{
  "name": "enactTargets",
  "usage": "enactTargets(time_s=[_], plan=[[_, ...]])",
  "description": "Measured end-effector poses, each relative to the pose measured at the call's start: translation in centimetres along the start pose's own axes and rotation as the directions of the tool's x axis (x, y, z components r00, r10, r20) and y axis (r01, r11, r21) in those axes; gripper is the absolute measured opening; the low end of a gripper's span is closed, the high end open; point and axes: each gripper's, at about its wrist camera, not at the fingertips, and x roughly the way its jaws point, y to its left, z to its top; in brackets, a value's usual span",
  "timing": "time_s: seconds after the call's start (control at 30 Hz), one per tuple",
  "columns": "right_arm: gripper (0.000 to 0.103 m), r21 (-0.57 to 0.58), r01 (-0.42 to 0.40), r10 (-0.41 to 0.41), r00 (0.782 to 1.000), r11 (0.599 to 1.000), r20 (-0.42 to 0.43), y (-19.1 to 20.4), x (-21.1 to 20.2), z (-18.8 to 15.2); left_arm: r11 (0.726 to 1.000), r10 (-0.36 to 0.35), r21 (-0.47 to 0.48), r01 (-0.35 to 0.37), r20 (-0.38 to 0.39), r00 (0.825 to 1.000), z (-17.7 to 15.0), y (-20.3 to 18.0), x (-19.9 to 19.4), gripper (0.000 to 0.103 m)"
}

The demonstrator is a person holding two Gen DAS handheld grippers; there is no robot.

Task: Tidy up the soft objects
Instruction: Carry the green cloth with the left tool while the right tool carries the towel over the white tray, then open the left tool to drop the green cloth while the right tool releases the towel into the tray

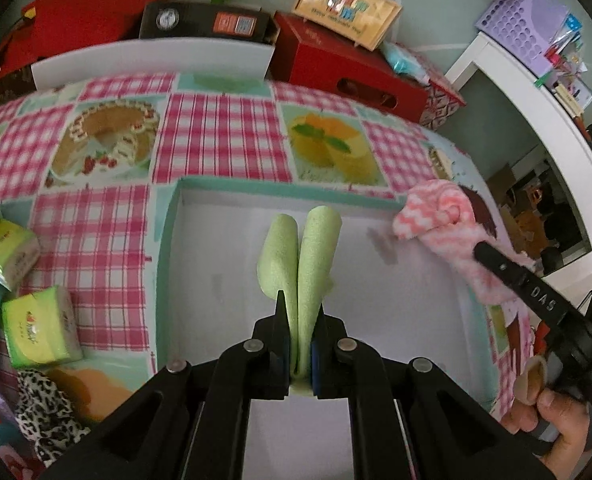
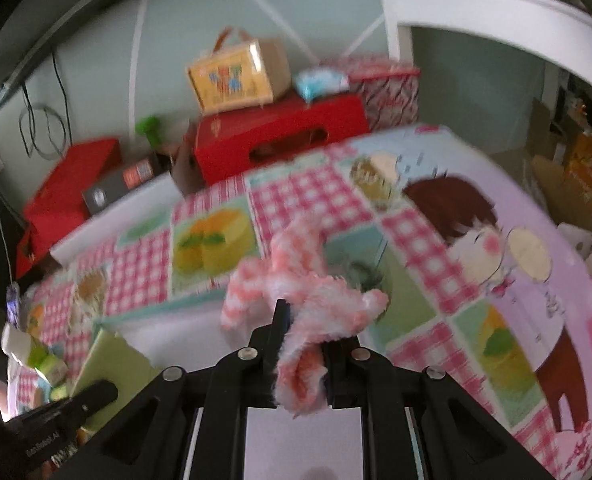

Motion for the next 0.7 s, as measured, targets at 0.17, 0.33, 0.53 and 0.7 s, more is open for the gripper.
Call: enactTargets(time_s=[0.17,0.33,0.53,0.7], plan=[[0.015,-0.051,0.017,-0.023,0.991,0.999,-0.131,1.2,2.5,-1.6,1.0,0.019,-0.01,-0.02,-0.033,0.999,-0.5,0.4,1.4,0.007],[0.016,-0.121,0.016,-0.039,0.982,0.993,-0.186,2.5,3.0,-3.1,0.999,0.032,-0.019,-0.033,-0.039,0.999,-0.7,0.8,2.0,0.007],[0.016,-0.181,0.013,-0.055,0.972,0.983,-0.227,3.7,2.4,-4.9,0.998,0.054,-0.022,-0.055,-0.041,0.998,-0.8,1.0,2.4,0.007],[0.018,-0.212,0.003,-0.055,0.969,0.977,-0.241,4.5,1.8,-5.1,0.997,0.067,-0.02,-0.068,-0.044,0.997,-0.8,0.8,2.6,0.007]])
